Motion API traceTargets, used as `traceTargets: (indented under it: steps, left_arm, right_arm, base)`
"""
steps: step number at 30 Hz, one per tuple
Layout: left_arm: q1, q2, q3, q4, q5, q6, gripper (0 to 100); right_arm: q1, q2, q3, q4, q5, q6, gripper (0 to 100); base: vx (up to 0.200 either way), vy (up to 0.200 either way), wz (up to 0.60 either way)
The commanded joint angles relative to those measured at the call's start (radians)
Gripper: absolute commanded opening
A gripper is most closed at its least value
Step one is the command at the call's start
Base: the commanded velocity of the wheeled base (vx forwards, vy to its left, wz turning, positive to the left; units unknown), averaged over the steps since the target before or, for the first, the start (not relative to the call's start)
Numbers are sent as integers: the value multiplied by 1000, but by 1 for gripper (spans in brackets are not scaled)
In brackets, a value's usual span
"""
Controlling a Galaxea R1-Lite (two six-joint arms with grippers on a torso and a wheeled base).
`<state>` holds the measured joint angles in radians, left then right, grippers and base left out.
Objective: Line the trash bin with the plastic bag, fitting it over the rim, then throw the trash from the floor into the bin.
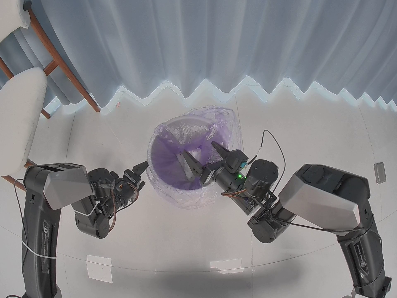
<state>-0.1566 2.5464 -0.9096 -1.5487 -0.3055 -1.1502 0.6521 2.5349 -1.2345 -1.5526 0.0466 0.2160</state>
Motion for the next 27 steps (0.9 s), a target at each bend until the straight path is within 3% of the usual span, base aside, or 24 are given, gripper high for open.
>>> traceTargets:
  steps: [1, 4, 7, 9, 10, 11, 13, 15, 17, 18, 19, 22, 24, 25, 26, 27]
  left_arm:
    - [2, 2, 0, -1, 0, -2, 100]
    - [5, 0, -2, -1, 0, -2, 100]
    - [11, -9, -2, -2, 11, 4, 100]
    - [14, -15, -5, -2, 23, 15, 100]
    - [32, -107, -9, -2, 85, 75, 100]
    - [32, -163, -3, -1, 103, 99, 100]
    - [32, -267, 12, -1, 134, 141, 100]
    - [31, -568, 74, 4, 163, 233, 100]
    - [29, -838, 156, 12, 135, 323, 100]
    - [29, -856, 163, 13, 131, 331, 100]
    - [31, -1054, 222, 48, 49, 414, 100]
    - [60, -1396, 354, 279, -121, 567, 100]
    - [100, -1643, 425, 561, -152, 658, 100]
    - [100, -1643, 425, 561, -152, 658, 100]
    - [121, -1862, 471, 877, -152, 741, 100]
    - [123, -1983, 488, 1046, -153, 785, 100]
  right_arm:
    - [-6, -153, 59, -3, -4, -1, 100]
    - [-11, -265, 139, 3, -5, -1, 100]
    - [-28, -567, 368, 65, -37, -7, 100]
    - [-35, -631, 421, 89, -54, -12, 100]
    - [-72, -858, 607, 201, -123, -55, 100]
    - [-94, -944, 684, 255, -148, -79, 100]
    - [-138, -1090, 808, 344, -177, -118, 100]
    - [-226, -1355, 980, 503, -185, -168, 100]
    - [-319, -1544, 1060, 680, -185, -171, 100]
    - [-327, -1556, 1064, 695, -185, -171, 100]
    - [-401, -1691, 1107, 862, -182, -168, 100]
    - [-482, -1973, 1172, 1126, -180, -188, 100]
    - [-514, -2156, 1178, 1289, -179, -221, 100]
    - [-514, -2156, 1178, 1289, -179, -221, 100]
    - [-540, -2328, 1181, 1438, -171, -227, 100]
    - [-540, -2421, 1185, 1523, -157, -234, 100]
  base:
    - [0, 0, 0]
    - [0, 0, 0]
    - [0, 0, 0]
    - [0, 0, 0]
    - [0, 0, 0]
    - [0, 0, 0]
    - [0, 0, 0]
    - [0, 0, 0]
    - [0, 0, 0]
    - [0, 0, 0]
    - [0, 0, 0]
    - [0, 0, 0]
    - [0, 0, 0]
    - [0, 0, 0]
    - [0, 0, 0]
    - [0, 0, 0]
